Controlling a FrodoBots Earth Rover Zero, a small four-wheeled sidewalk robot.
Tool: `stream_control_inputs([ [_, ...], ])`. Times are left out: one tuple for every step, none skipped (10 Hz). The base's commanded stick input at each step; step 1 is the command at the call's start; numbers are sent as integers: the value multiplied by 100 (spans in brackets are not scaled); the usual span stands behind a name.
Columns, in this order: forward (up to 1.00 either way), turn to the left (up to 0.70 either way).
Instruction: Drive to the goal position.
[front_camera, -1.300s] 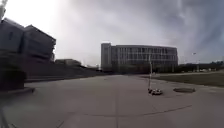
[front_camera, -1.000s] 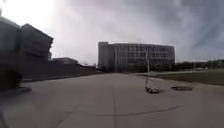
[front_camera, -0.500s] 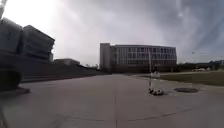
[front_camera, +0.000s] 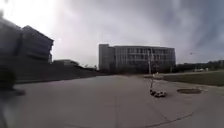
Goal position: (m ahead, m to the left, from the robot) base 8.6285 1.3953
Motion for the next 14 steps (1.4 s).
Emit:
stream_control_inputs([
  [70, 0],
  [70, 0],
  [70, 0],
  [70, 0],
  [70, 0],
  [70, 0],
  [70, 0],
  [70, 0],
  [70, 0],
  [70, 0],
  [70, 0],
  [70, 0],
  [70, 0],
  [70, 0],
])
